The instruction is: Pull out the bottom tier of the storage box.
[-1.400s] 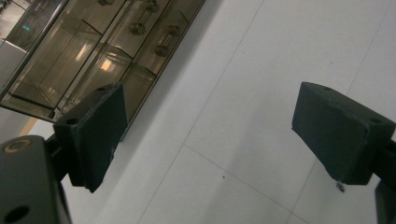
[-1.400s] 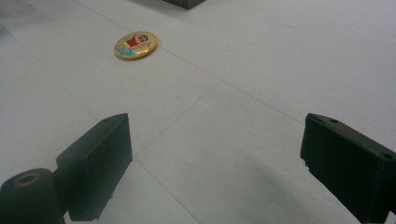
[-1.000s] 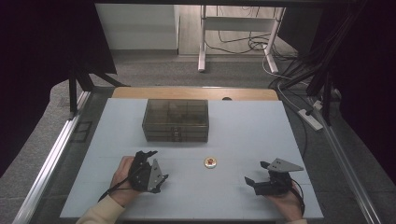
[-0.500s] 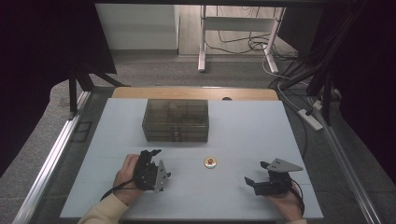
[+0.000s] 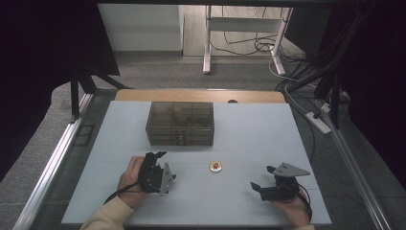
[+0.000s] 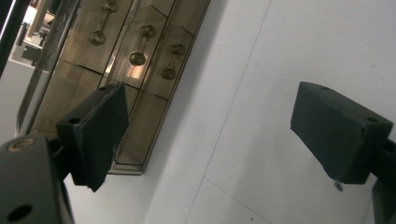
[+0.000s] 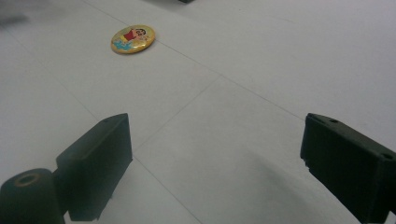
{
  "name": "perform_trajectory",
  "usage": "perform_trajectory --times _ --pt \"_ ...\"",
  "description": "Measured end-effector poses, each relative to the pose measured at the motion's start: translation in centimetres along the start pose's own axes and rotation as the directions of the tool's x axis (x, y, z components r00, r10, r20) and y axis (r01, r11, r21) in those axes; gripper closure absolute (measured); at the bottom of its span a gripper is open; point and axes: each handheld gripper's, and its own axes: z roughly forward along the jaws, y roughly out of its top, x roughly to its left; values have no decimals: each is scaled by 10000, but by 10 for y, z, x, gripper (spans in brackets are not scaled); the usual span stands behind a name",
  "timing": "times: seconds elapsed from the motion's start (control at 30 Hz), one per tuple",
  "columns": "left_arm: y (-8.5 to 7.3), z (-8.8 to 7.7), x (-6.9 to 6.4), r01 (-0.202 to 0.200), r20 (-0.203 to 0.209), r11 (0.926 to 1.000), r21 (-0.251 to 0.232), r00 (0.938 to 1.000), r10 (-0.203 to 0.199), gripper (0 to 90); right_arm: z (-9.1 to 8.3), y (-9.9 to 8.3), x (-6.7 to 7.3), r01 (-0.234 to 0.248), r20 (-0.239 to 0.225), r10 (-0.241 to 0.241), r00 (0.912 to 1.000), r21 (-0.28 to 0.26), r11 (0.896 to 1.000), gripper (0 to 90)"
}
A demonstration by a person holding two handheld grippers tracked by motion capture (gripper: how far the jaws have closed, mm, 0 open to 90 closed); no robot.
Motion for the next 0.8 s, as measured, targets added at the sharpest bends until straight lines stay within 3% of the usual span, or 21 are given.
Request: perform_trajectory --times 0.8 --pt "1 16 3 -255 -454 9994 249 9986 266 191 1 0 1 62 25 -62 10000 48 10000 90"
